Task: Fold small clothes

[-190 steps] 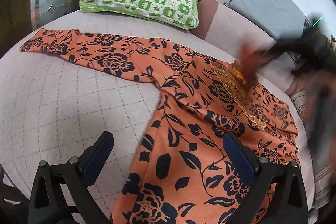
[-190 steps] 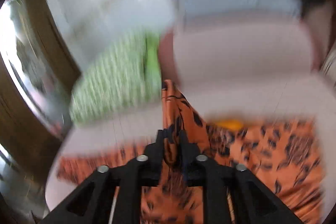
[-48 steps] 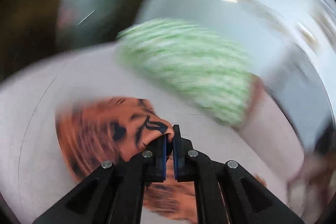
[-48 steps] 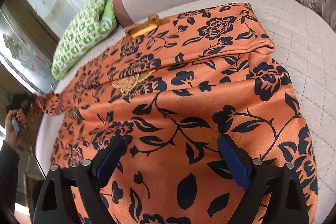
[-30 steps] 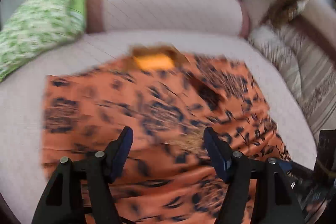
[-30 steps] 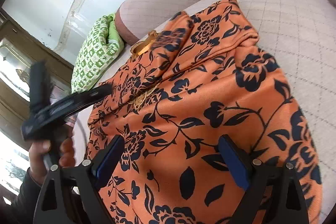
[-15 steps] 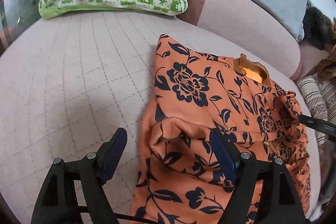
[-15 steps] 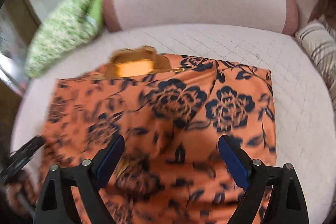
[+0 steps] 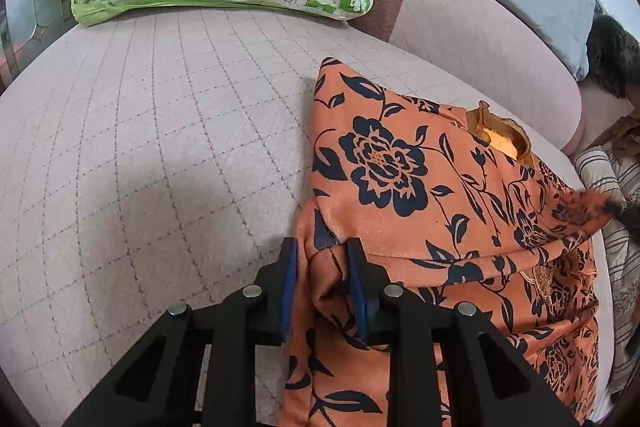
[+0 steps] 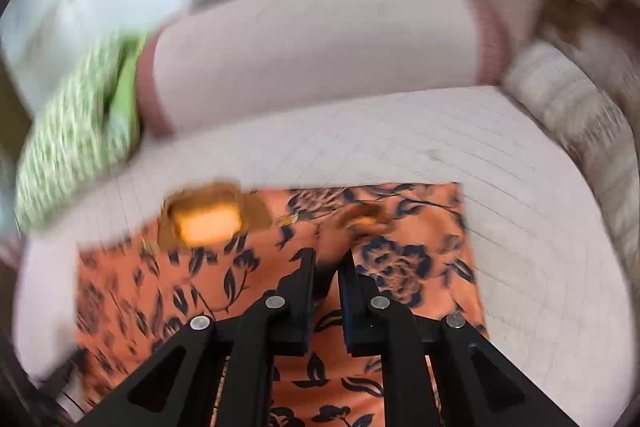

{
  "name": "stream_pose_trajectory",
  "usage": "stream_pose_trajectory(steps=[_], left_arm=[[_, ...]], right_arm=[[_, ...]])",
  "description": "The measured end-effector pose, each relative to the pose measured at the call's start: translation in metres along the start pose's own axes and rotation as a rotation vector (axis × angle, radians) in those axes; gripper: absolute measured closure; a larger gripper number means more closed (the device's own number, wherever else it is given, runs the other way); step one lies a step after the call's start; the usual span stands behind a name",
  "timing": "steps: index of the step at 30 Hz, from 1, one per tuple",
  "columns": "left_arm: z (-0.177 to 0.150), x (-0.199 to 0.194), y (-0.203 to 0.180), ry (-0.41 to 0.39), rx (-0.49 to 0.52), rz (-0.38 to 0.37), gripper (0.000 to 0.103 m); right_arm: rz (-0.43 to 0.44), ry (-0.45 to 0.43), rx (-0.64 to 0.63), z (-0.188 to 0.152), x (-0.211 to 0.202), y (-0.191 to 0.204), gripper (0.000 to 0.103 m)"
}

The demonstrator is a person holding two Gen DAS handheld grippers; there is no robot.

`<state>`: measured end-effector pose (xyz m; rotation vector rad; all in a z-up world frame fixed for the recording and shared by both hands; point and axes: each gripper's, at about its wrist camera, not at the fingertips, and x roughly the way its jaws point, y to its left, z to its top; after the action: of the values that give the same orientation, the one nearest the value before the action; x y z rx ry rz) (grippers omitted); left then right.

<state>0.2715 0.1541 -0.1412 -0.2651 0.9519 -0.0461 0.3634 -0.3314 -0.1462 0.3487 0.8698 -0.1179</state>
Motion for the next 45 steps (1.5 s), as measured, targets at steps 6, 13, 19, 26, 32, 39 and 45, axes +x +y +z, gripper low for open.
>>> stream_pose_trajectory(steps=[6,13,19,26,32,39,45], left_arm=[[-0.003,-0.002,0.001,-0.009,-0.006,-0.013,0.072],[0.001,-0.036,0.0,-0.156,-0.006,-0.04,0.057],[-0.002,0.004,-0.002,-0.011,0.018,0.017,0.05],[0.003,0.0,-0.013,-0.057,0.087,0.058,0.08],[0.003,0.003,-0.004,-0.055,0.038,0.034,0.074],[-0.012,-0.038,-0.005,-0.087,0.063,0.013,0.055],[-0.067,-0.113,0.002,-0.09,0.058,-0.039,0.033]], right_arm=[[0.204,0.151,0.273,-0.035,0.033,-0.081,0.063],[0.268,0.112,0.194,-0.003,0.023,-0.076,0.029],[0.138,0.178,-0.024,0.02,0.064,-0.035,0.034],[-0.022,-0.026,-0.322,0.017,0.026,0.013,0.094],[0.009,0.11,-0.163,0.001,0.053,-0.028,0.055],[0.096,0.081,-0.109,-0.039,-0.042,-0.065,0.037],[0.127,0.199,-0.066,-0.111,-0.102,-0.129,0.035]])
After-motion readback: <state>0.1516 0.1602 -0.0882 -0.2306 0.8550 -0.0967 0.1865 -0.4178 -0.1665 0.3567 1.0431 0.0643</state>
